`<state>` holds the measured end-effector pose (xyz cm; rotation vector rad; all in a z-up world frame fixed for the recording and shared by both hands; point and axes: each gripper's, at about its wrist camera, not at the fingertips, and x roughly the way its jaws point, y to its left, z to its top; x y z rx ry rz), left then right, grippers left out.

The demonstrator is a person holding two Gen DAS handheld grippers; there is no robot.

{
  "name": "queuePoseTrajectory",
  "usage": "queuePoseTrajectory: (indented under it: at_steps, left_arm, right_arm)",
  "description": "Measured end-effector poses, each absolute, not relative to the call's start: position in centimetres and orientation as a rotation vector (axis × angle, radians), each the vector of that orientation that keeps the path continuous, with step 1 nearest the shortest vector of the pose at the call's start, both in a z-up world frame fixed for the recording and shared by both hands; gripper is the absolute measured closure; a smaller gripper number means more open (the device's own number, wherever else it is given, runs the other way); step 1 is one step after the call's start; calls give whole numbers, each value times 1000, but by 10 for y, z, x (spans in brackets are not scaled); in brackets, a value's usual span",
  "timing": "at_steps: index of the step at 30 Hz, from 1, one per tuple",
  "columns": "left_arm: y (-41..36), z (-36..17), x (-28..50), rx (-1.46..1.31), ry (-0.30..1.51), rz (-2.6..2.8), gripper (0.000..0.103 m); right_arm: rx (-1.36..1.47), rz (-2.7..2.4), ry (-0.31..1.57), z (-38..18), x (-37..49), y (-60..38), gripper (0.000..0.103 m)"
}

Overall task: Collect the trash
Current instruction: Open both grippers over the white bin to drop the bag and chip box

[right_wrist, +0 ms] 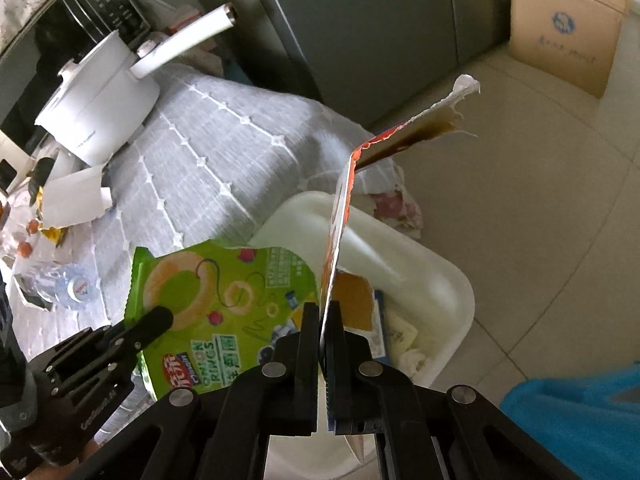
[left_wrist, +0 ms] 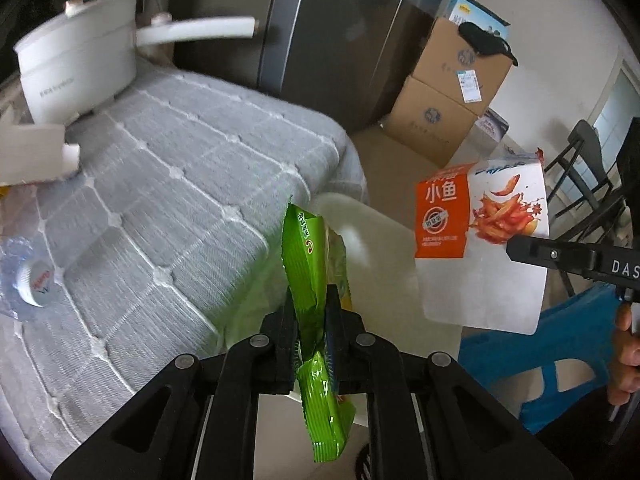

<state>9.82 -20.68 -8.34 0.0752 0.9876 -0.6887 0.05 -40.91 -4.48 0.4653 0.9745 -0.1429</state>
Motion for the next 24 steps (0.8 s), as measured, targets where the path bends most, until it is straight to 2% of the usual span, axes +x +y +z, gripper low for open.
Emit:
queuePoseTrajectory:
  at_steps: [1,2,3,4,5,6,11,19,24]
  left_arm:
    - [-207,-83,99,74,995,-676,80]
    - [-205,-82,101,75,999,-663,58]
    - [-204,-80,101,74,1000,-657,44]
    - [-201,-77,101,70,998,-644,23]
    - [-198,-74,101,62,992,-636,17]
    - [-196,-71,100,56,988,-635,17]
    - [-178,-59,95,36,998,-641,2]
    - [-141,-42,88,23,963,-597,0]
    - [-107,-32,92,-32,948,-569,0]
  right_arm:
    - [466,-144,978,-45,0,-409,101]
    - [466,-145,980,-46,0,-409,101]
    - [466,-145,983,-47,0,-408,101]
    - [467,-146,987,-47,0,-408,101]
    - [467,-147,990,-48,1,-407,101]
    - [465,-147,994,-49,1,-407,101]
    - [455,-147,1031,-57,8,-404,101]
    - [446,-147,1115,-78,24,-391,100]
    - [447,-163,1151,-87,33,-387,95]
